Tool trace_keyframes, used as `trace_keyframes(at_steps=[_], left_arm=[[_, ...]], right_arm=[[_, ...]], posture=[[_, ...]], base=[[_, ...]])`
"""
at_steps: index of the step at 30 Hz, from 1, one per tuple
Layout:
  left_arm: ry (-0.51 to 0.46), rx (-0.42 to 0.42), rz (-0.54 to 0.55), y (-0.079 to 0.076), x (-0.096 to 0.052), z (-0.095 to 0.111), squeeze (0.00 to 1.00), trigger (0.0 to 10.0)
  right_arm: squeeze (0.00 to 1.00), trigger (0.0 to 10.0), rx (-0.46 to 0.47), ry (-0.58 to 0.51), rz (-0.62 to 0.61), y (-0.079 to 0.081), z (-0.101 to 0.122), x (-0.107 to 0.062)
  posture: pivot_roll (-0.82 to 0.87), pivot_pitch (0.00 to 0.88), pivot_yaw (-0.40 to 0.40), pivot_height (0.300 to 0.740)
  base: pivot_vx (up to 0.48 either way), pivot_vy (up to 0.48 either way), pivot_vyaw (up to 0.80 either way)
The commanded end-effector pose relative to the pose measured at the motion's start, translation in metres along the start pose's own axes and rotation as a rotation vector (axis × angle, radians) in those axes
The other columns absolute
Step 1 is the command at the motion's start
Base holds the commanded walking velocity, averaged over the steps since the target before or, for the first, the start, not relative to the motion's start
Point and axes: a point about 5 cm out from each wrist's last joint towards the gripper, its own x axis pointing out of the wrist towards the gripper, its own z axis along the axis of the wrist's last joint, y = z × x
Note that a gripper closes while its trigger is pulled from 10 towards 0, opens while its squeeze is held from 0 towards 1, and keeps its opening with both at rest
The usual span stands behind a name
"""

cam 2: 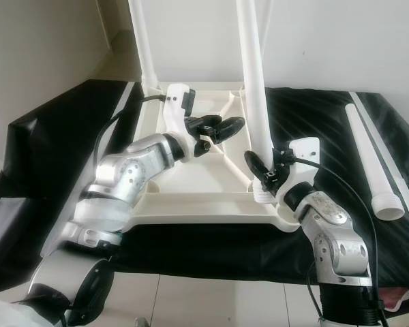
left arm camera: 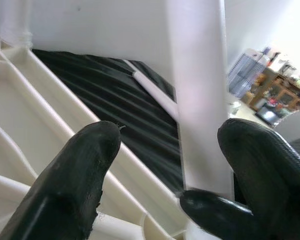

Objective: Building children table

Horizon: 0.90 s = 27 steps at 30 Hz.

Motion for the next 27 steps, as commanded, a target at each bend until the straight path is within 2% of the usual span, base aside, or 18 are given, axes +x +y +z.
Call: trace_keyframes(at_steps=[1,2,4,5,6,7,8,9,12,14,16,21,27], left_arm=[[0.0,-0.003,-0.421,-0.027,-0.002,0.001,0.0,2.3],[-0.012,-0.015,-0.441,-0.03,0.0,0.004,0.0,0.0],[-0.019,-0.008,-0.459,-0.032,0.0,0.006,0.0,0.0],[-0.011,0.016,-0.442,-0.03,0.001,0.007,0.0,1.0],[-0.011,0.016,-0.442,-0.03,0.001,0.007,0.0,1.0],[0.009,0.036,-0.422,-0.028,0.002,0.005,0.0,8.5],[0.009,0.036,-0.422,-0.028,0.002,0.005,0.0,8.5],[0.013,0.046,-0.387,-0.023,0.002,0.004,0.0,10.0],[0.025,0.045,-0.327,-0.015,0.001,0.003,0.0,10.0],[0.126,0.13,-0.116,0.01,0.004,-0.008,0.0,10.0],[0.197,0.176,0.033,0.026,0.007,-0.012,0.0,10.0],[0.168,0.185,0.072,0.027,0.012,-0.002,0.0,10.0],[0.099,0.193,0.037,0.017,0.021,0.018,0.0,10.0]], right_arm=[[0.0,10.0,-0.032,-0.005,0.026,0.003,0.0,0.002],[0.0,10.0,-0.039,-0.008,0.033,0.004,0.0,0.004],[0.0,10.0,-0.043,-0.013,0.028,0.004,0.0,0.005],[0.0,10.0,-0.041,-0.026,0.013,0.002,0.0,0.005],[0.0,10.0,-0.041,-0.026,0.013,0.002,0.0,0.005],[0.0,10.0,-0.04,-0.043,0.002,0.001,0.002,0.005],[0.0,10.0,-0.04,-0.043,0.002,0.001,0.002,0.005],[0.0,10.0,-0.039,-0.063,-0.004,0.001,0.004,0.004],[0.0,10.0,-0.035,-0.084,0.005,0.003,0.007,0.002],[0.0,10.0,-0.017,-0.105,0.041,0.01,0.008,0.001],[0.0,10.0,0.005,-0.119,0.069,0.014,0.009,0.002],[0.0,10.0,0.015,-0.125,0.077,0.016,0.009,0.004],[0.0,10.0,0.024,-0.117,0.09,0.018,0.007,0.006]], posture=[[-0.03,0.0,-0.007,0.74],[-0.03,0.0,-0.007,0.74],[-0.03,0.0,-0.004,0.74],[-0.03,0.0,-0.002,0.74],[-0.03,0.0,-0.002,0.74],[-0.03,0.0,-0.002,0.74],[-0.03,0.0,-0.002,0.74],[-0.03,0.0,0.001,0.74],[-0.03,0.0,0.0,0.74],[-0.02,0.0,-0.007,0.74],[-0.02,0.0,-0.007,0.74],[-0.02,0.0,-0.007,0.74],[-0.02,0.0,-0.005,0.74]], base=[[0.0,0.0,0.0],[0.0,0.0,0.0],[0.0,0.0,0.0],[0.0,0.0,0.0],[0.0,0.0,0.0],[0.0,0.0,0.0],[0.0,0.0,0.0],[0.0,0.0,0.0],[0.0,0.0,0.0],[0.0,0.0,0.0],[0.0,0.0,0.0],[0.0,0.0,0.0],[0.0,0.0,0.0]])
